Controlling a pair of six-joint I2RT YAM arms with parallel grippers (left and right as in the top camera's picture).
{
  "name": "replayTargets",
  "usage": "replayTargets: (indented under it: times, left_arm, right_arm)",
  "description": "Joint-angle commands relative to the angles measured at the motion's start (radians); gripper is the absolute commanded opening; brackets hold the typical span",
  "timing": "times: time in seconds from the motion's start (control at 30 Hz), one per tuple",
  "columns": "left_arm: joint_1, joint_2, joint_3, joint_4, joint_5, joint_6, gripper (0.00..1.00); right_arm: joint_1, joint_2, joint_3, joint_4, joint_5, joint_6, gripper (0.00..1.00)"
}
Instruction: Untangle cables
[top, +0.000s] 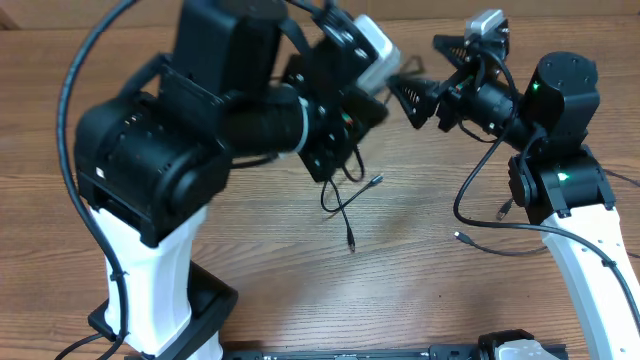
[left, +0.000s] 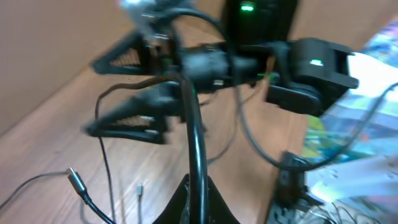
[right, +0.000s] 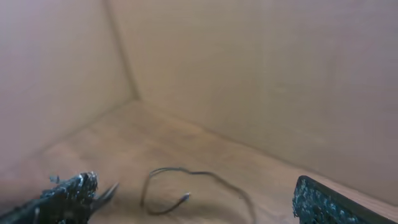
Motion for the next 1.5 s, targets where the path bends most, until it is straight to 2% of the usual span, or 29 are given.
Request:
replayTargets:
  times: [0.0,0.1,0.2,0.27,0.33,0.37,0.4,0.5,0.63,0.73,0.8,0.93,0.97,1.07,1.1,1.17,1.3,1.47]
  left_arm:
    - [-0.062,-0.011,0.002,0.000,0.050,0.020,0.04]
    - [-0.074,-0.012,0.002,-0.003,0.047,0.020,0.04]
    - [-0.071,-0.012,0.002,-0.009,0.031,0.020,0.04]
    - [-0.071,-0.014,0.002,-0.009,0.018,0.020,0.04]
    - [-0.071,-0.017,0.002,-0.009,-0.002,0.021,0.04]
    - [-0.071,-0.018,0.002,-0.009,-0.028,0.020,0.04]
    - [-0.071,-0.019,0.002,-0.009,-0.056,0.020,0.04]
    - [-0.071,-0.019,0.002,-0.009,-0.267,0.018,0.04]
    - [-0.071,-0.018,-0.001,-0.009,-0.671,-0.059,0.04]
    - [-0.055,-0.018,-0.016,-0.009,-0.914,-0.148,0.04]
    - [-0.019,-0.018,-0.035,-0.009,-0.960,-0.180,0.05]
    - [0.070,-0.011,-0.117,-0.009,-0.956,-0.220,0.04]
    - [0.095,-0.006,-0.167,-0.006,-0.956,-0.220,0.09]
    - [0.125,-0.005,-0.278,0.002,-0.906,-0.220,0.40]
    - [0.129,-0.005,-0.328,0.007,-0.868,-0.219,0.55]
    - [0.129,-0.005,-0.395,0.016,-0.843,-0.216,0.99]
    - [0.129,-0.005,-0.484,0.028,-0.816,-0.204,1.00]
    - [0.129,-0.005,-0.498,0.035,-0.761,-0.204,1.00]
  right_arm:
    - [0.000,0.014,0.026,0.012,0.174,-0.002,1.00]
    - [-0.001,0.065,0.026,-0.013,0.231,-0.001,0.98]
    - [-0.003,0.094,0.026,-0.035,0.231,-0.002,0.83]
    - [-0.007,0.097,0.026,-0.037,0.233,-0.002,0.60]
    - [-0.016,0.097,0.026,-0.037,0.254,-0.002,0.15]
    - [-0.023,0.097,0.026,-0.041,0.261,-0.001,0.04]
    - [-0.030,0.097,0.026,-0.048,0.261,-0.001,0.04]
    - [-0.052,0.097,0.026,-0.085,0.260,-0.001,0.04]
    - [-0.061,0.095,0.026,-0.117,0.260,-0.002,0.04]
    - [-0.061,0.090,0.026,-0.118,0.260,-0.002,0.04]
    - [-0.061,0.085,0.026,-0.118,0.261,-0.002,0.04]
    - [-0.063,0.064,0.026,-0.117,0.260,-0.002,0.04]
    - [-0.068,0.051,0.026,-0.116,0.260,-0.001,0.04]
    - [-0.086,0.032,0.026,-0.117,0.260,0.000,0.04]
    - [-0.104,0.023,0.026,-0.115,0.261,0.007,0.04]
    - [-0.145,0.013,0.026,-0.113,0.260,0.007,0.04]
    - [-0.259,0.011,0.026,-0.113,0.261,0.007,0.04]
    - [-0.413,0.013,0.026,-0.122,0.261,0.006,0.04]
